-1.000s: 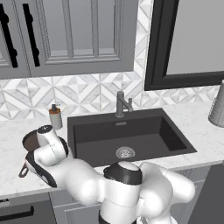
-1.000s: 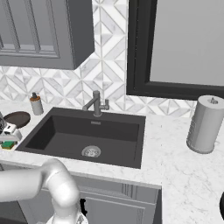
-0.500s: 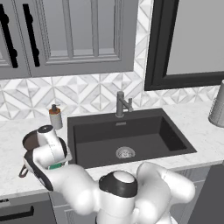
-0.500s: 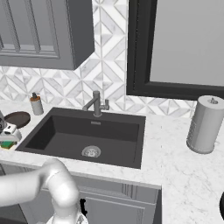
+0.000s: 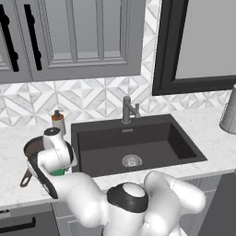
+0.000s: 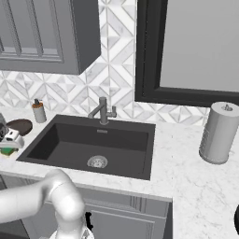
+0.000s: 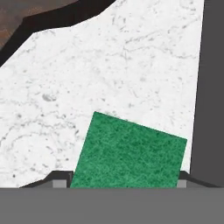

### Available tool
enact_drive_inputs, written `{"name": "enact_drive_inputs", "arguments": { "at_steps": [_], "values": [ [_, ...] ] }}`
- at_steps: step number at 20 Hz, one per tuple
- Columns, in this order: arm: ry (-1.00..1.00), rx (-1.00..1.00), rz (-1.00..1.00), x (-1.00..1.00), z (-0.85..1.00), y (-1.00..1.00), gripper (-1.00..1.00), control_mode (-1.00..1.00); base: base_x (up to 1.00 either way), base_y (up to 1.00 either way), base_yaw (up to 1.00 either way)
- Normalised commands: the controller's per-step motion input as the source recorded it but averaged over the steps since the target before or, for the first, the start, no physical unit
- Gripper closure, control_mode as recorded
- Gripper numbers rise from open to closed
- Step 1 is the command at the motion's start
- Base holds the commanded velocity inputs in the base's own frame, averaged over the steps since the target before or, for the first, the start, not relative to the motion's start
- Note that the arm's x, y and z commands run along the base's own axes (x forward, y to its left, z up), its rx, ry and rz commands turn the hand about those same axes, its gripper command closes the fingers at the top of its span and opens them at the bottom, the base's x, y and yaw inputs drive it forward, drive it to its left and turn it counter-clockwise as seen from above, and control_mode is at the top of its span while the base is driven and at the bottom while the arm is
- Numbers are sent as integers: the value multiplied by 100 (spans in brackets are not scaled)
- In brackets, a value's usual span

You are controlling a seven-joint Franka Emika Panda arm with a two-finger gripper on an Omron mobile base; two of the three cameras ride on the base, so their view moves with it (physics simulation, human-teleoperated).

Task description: Pick the pan and sponge and place them into the sink. Then turn on the water.

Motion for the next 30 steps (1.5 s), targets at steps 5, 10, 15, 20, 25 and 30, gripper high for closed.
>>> {"name": "enact_drive_inputs", "arguments": {
  "at_steps": [5,10,15,20,25,30],
  "values": [
    [-1,0,0,60,94,11,100,-100,0,0,0],
    [0,0,0,72,65,26,100,-100,0,0,0],
    [0,0,0,59,13,41,100,-100,0,0,0],
    [0,0,0,40,-1,47,100,-100,0,0,0],
    [0,0,0,4,-12,9,100,-100,0,0,0],
    [0,0,0,14,-31,0,100,-100,0,0,0]
  ]
}}
